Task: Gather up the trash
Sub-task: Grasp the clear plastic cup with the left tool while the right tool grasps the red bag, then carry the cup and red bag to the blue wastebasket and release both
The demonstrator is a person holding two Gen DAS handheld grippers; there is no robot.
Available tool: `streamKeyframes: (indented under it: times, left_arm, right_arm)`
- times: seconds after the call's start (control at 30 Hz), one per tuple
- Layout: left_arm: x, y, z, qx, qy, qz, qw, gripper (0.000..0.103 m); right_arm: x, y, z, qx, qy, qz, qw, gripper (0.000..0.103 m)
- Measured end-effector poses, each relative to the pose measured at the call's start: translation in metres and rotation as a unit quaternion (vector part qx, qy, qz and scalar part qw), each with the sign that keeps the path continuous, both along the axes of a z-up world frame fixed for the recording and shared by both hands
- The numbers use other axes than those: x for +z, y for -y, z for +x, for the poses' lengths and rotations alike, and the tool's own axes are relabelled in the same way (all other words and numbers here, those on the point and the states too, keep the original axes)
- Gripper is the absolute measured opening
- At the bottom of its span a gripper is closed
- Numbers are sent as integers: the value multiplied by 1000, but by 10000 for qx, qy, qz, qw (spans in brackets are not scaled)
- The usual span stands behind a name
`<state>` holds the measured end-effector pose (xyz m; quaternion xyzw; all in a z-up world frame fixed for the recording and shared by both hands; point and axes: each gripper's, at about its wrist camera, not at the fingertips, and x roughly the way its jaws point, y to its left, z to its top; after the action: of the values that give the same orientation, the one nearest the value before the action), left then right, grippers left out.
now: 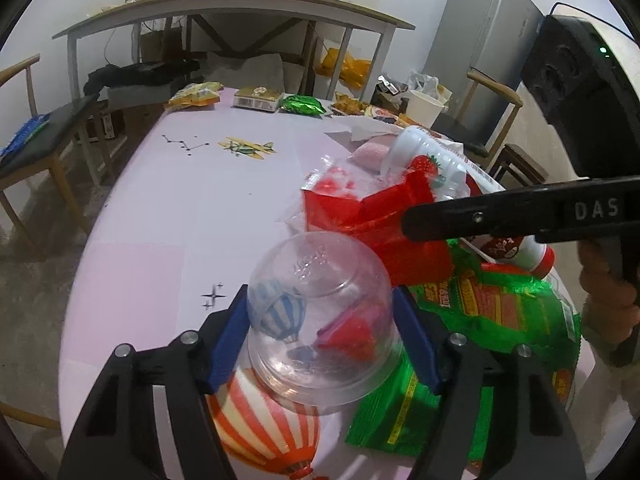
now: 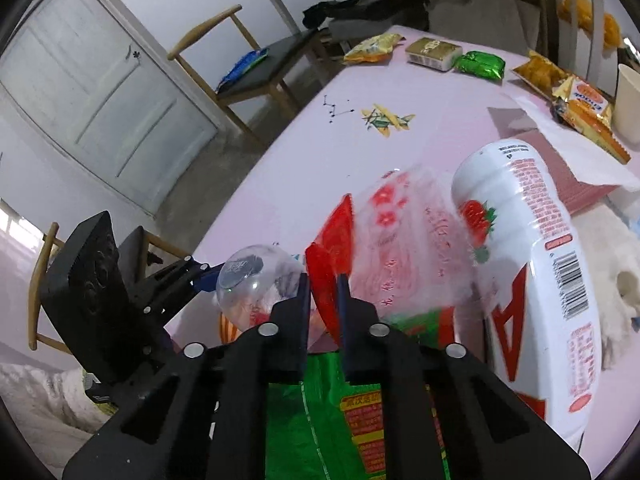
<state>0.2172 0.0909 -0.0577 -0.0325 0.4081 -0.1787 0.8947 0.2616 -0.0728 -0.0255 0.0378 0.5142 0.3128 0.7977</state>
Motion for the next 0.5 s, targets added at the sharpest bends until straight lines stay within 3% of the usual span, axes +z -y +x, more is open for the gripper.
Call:
streamKeyframes:
  times: [0.17, 0.27, 0.5]
  left_arm:
    - [22, -8, -15, 74, 243, 2, 9997, 68]
    - [49, -10, -29, 137, 559, -5, 9983, 68]
    - [106, 2, -66, -24, 1109, -232, 9936, 68]
  right_arm:
    - [29, 13, -14, -172, 235, 672, 9973, 5]
    - [51, 31, -22, -337, 298, 1275, 9908, 4]
    - [99, 85, -59, -655, 552, 2660, 9602, 4]
